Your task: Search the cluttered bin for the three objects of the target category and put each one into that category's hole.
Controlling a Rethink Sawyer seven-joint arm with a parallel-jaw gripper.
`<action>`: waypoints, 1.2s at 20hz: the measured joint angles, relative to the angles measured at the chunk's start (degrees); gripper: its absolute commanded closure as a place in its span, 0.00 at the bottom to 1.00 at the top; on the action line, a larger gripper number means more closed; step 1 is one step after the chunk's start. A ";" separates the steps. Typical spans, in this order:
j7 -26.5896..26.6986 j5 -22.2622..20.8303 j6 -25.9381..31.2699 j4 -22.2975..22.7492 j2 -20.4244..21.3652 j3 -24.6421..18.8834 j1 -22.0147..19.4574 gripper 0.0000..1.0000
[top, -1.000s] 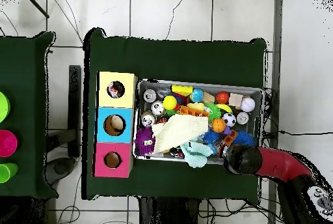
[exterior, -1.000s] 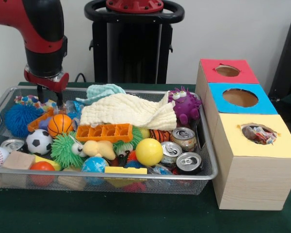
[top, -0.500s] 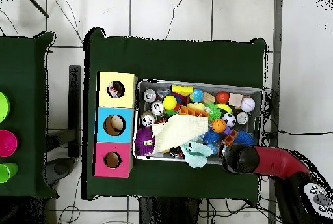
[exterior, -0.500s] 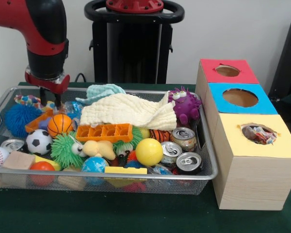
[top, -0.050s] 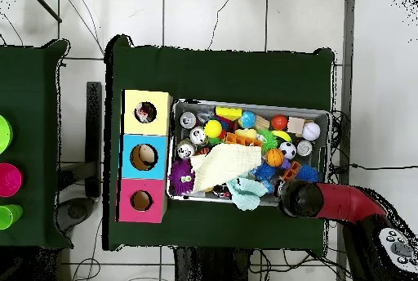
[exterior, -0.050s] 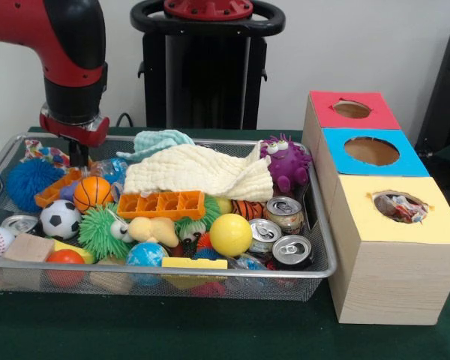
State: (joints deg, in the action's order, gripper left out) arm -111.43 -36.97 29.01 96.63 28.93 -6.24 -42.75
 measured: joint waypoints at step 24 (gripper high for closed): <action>0.00 11.96 0.98 1.89 12.21 -5.96 1.71 1.00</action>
State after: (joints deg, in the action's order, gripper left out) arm -111.43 -25.01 29.98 98.52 41.14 -12.20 -41.04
